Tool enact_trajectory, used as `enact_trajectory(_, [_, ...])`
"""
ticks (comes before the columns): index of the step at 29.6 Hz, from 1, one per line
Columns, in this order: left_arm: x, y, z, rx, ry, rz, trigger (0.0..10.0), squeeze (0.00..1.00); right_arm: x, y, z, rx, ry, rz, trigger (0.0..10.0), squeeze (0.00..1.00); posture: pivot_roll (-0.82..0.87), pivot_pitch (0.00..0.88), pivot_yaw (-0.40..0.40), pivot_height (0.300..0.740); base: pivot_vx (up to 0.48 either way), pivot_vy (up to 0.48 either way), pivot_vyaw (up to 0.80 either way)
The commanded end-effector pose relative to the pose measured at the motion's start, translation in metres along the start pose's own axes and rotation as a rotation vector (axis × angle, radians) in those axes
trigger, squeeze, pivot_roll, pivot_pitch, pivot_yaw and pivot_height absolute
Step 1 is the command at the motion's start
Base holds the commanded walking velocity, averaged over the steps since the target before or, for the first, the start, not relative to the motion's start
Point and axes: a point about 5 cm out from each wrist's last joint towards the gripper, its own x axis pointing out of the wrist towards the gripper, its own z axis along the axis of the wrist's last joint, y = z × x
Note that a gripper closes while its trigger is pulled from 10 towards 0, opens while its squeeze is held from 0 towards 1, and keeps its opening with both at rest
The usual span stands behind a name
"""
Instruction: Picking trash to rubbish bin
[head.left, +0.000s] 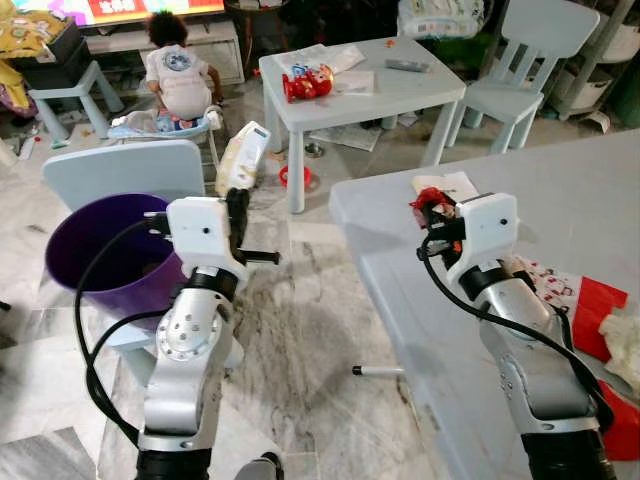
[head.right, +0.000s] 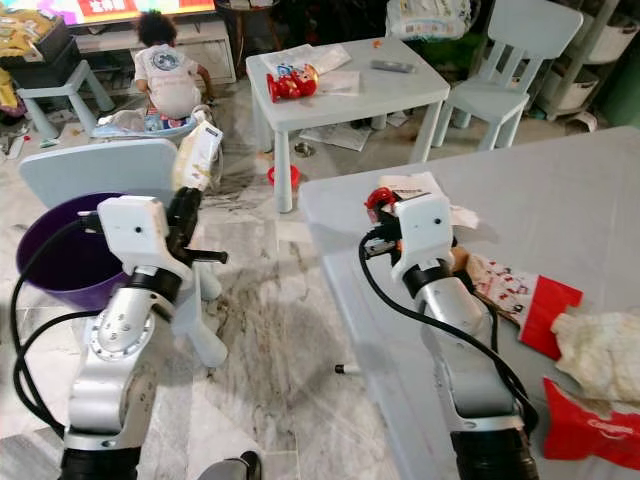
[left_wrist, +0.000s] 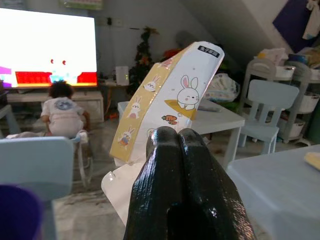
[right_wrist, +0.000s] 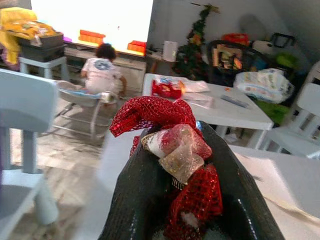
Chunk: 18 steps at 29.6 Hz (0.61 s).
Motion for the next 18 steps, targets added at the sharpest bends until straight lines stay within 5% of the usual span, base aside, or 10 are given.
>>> enact_trajectory(1, [-0.0005, 0.0033, -0.0010, 0.005, 0.011, 0.008, 0.0, 0.00, -0.0001, 0.0021, 0.0011, 0.004, -0.007, 0.010, 0.0, 0.00, 0.06, 0.106, -0.059, 0.740, 0.000, 0.337, 0.00])
enact_trajectory(18, [-0.0003, 0.0025, -0.0024, 0.007, 0.020, 0.003, 0.0, 0.00, -0.0001, 0.0025, 0.0008, 0.000, -0.008, 0.014, 0.0, 0.00, 0.06, 0.100, -0.061, 0.740, 0.000, 0.439, 0.00])
